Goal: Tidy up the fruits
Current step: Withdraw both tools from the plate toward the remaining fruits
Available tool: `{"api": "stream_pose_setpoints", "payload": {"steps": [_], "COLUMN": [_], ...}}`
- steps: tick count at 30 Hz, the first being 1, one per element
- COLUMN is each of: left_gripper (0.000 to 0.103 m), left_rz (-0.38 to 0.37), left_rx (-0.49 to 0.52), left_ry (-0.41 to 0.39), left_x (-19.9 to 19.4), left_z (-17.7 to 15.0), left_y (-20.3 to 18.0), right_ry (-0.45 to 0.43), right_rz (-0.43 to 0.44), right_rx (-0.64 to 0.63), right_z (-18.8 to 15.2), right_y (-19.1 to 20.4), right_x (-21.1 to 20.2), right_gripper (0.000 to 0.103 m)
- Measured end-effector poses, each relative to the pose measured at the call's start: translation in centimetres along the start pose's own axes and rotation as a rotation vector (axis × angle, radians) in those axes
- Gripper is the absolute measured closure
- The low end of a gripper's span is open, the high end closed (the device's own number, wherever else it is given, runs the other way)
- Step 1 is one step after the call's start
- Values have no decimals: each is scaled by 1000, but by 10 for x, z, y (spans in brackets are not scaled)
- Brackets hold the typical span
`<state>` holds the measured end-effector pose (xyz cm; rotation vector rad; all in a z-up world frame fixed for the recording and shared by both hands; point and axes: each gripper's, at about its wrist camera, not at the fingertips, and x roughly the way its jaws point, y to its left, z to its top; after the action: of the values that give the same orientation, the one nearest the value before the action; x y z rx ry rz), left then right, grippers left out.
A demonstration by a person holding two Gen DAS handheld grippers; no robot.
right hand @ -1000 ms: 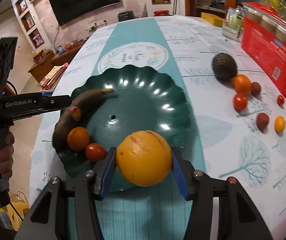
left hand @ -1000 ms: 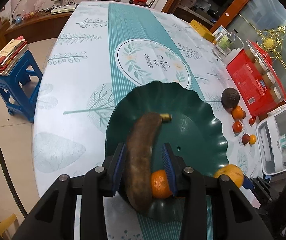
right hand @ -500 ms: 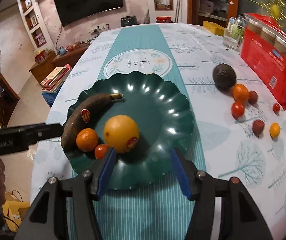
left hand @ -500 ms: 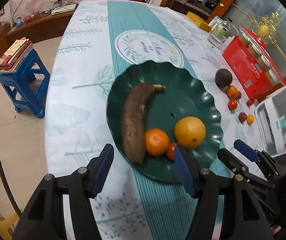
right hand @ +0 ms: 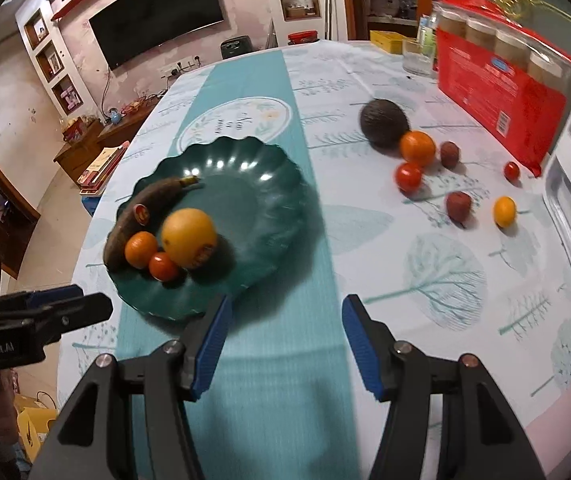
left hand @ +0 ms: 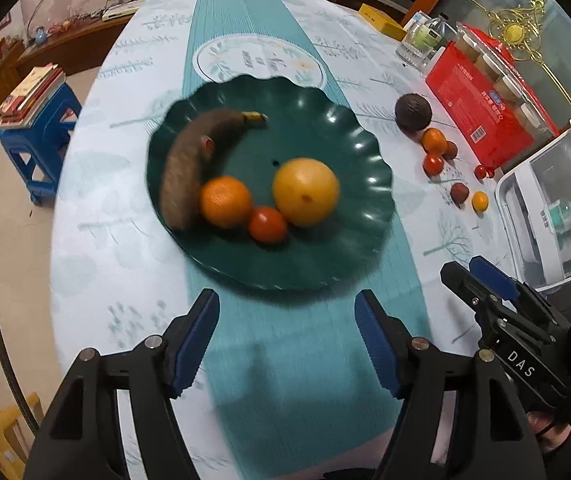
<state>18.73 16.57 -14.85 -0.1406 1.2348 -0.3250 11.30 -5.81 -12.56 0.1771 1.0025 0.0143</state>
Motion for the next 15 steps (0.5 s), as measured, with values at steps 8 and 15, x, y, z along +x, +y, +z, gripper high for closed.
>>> {"api": "stream_pose_setpoints", "payload": {"steps": [8, 15], "left_gripper": [30, 26], "left_rz": [3, 7], "left_rx": [-61, -76], "left_ry": [-24, -42], "left_x": [4, 11], "left_z": [-15, -20], "left_y": [-54, -102], "right_ry": [0, -8], "right_rz": [30, 37], "right_rx": [-45, -89], "right_z": [-7, -4], "right_y": [-52, -97], "right_x": [-20, -34], "right_gripper": [45, 45]}}
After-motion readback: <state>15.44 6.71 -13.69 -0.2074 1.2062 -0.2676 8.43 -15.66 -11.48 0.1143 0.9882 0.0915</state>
